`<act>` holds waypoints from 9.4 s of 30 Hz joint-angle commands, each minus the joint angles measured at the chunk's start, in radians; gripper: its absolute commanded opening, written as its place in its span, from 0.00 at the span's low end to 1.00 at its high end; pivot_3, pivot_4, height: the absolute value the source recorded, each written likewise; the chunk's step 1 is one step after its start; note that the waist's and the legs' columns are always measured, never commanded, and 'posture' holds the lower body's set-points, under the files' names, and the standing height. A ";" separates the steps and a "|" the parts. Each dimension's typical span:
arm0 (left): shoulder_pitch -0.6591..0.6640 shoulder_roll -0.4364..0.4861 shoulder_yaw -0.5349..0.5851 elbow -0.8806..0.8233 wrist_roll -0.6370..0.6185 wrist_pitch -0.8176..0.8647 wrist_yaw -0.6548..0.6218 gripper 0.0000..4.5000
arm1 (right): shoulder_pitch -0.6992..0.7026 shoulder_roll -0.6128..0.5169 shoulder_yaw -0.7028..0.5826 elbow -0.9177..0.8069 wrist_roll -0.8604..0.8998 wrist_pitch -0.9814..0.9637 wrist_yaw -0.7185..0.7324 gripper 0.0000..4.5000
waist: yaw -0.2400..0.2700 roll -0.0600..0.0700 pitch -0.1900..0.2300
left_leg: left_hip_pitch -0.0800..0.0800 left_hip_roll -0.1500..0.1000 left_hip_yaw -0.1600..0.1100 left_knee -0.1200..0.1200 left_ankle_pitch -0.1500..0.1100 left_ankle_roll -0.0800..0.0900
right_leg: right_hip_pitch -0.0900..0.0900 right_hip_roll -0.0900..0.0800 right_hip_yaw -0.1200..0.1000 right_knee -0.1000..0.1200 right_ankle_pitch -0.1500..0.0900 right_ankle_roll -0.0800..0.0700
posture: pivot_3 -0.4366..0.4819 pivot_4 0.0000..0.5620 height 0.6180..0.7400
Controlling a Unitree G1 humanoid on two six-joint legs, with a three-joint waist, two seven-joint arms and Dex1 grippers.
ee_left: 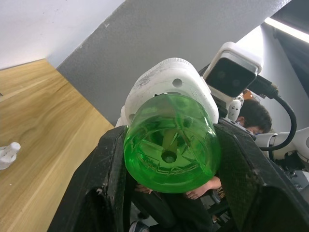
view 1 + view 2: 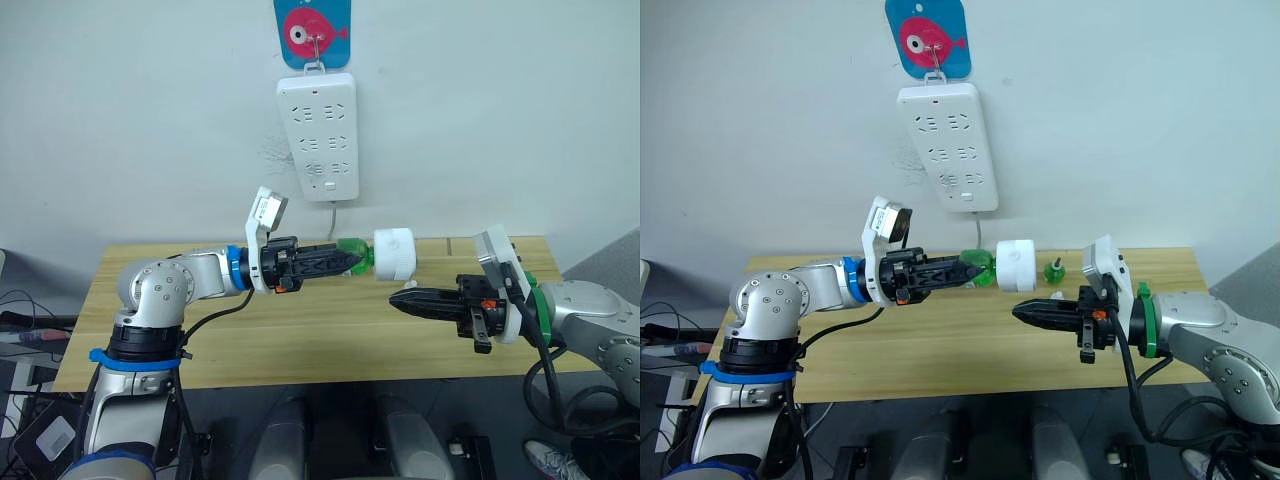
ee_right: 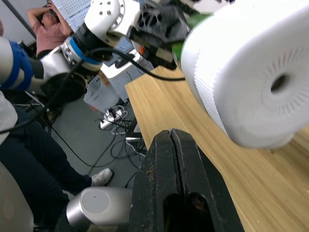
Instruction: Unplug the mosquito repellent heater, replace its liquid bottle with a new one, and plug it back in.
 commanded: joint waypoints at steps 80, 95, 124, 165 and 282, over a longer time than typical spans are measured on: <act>-0.016 0.112 -0.074 -0.086 0.033 0.009 -0.276 0.52 | -0.197 0.161 -0.006 0.115 0.130 0.294 -0.223 0.00 | -0.025 0.000 -0.001 | 0.000 0.000 0.000 0.000 0.001 0.001 | 0.000 0.000 0.000 0.001 0.001 -0.001 | 0.30 0.38 1.00; 0.006 0.029 0.054 0.022 -0.011 0.040 -0.078 0.52 | -0.120 0.120 -0.104 0.165 -0.007 0.175 -0.240 0.00 | -0.024 0.000 -0.001 | 0.000 0.000 0.000 0.000 0.001 0.001 | 0.000 0.000 0.000 0.002 0.001 -0.001 | 0.30 0.40 1.00; 0.022 0.026 0.044 -0.034 -0.052 0.084 -0.031 0.52 | -0.165 0.149 -0.049 0.024 0.313 0.207 -0.385 0.00 | -0.026 0.000 -0.001 | 0.001 0.000 0.000 0.000 0.001 0.001 | 0.000 0.000 0.000 0.002 0.001 0.000 | 0.30 0.40 1.00; -0.022 0.114 -0.049 0.025 0.094 0.024 -0.239 0.52 | -0.050 -0.160 -0.070 -0.089 -0.376 -0.364 0.169 0.99 | -0.026 -0.001 -0.002 | 0.001 0.000 0.001 0.000 0.001 0.001 | 0.000 0.000 0.000 0.001 0.001 0.000 | 0.26 0.39 1.00; 0.012 0.107 -0.227 -0.127 0.515 -0.622 -0.492 0.50 | -0.125 0.048 0.210 0.171 -0.504 -0.193 0.227 0.00 | -0.026 -0.001 -0.002 | 0.001 0.000 0.000 0.001 0.002 0.003 | 0.000 0.000 0.000 0.003 0.002 -0.001 | 0.30 0.40 1.00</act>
